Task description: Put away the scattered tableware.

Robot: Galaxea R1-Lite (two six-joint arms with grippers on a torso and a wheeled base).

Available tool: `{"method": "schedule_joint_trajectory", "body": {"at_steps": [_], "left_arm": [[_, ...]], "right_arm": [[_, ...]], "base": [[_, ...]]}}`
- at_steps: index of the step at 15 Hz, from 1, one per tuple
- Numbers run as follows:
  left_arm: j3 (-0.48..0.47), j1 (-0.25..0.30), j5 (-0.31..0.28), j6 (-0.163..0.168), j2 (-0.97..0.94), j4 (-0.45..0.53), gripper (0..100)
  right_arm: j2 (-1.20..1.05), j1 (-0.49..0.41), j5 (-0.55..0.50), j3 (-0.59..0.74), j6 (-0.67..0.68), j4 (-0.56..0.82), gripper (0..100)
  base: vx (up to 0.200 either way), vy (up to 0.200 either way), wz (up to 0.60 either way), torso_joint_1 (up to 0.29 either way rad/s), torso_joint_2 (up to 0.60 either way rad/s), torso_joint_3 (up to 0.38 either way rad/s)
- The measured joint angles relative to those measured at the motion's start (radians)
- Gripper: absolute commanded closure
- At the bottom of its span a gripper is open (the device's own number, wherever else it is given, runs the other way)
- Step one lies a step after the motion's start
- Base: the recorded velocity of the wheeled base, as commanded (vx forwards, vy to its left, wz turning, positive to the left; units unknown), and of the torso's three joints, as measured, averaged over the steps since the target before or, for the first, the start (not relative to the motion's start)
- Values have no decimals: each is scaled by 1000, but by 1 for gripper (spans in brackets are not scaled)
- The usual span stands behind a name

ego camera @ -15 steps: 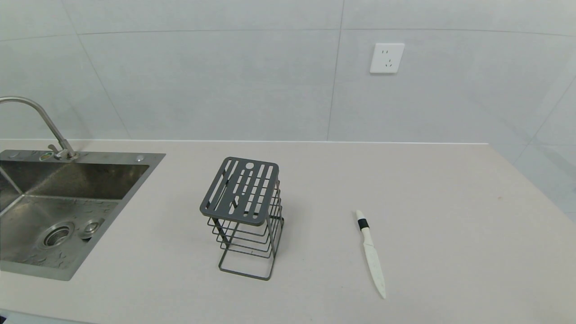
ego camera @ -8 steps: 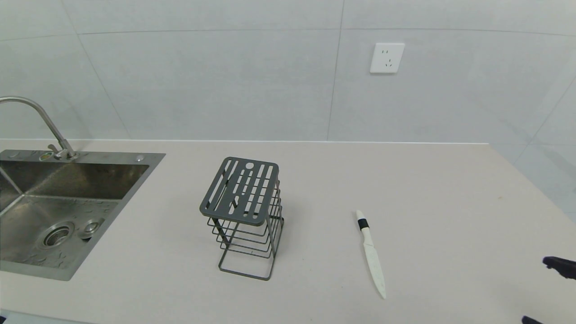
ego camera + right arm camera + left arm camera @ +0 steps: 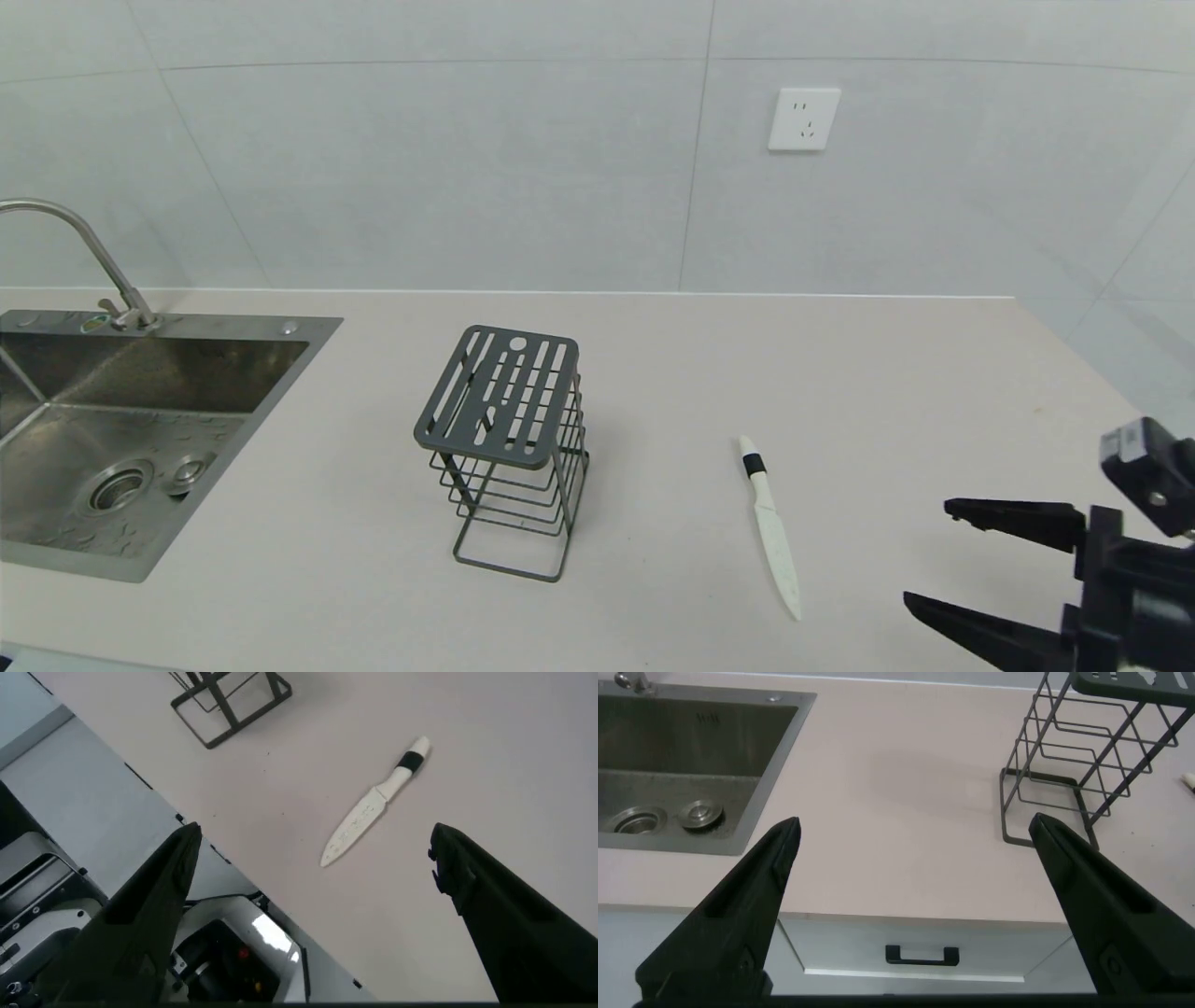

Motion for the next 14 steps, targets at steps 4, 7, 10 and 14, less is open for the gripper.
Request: {"method": "schedule_joint_trajectory", "body": {"at_steps": [4, 7, 10, 14], "left_arm": [[0, 0, 14, -25, 0, -4, 0], [0, 0, 14, -25, 0, -5, 0], [0, 0, 15, -26, 0, -5, 0], [0, 0, 23, -27, 0, -5, 0]], "right_arm": [[197, 39, -77, -71, 6, -39, 0], [314, 81, -224, -172, 34, -37, 0], [401, 127, -307, -196, 90, -31, 0], [497, 164, -346, -237, 186, -32, 0]], "base": [[0, 0, 0, 0, 0, 0], [0, 0, 0, 0, 0, 0], [0, 0, 0, 0, 0, 0], [0, 0, 0, 0, 0, 0]]}}
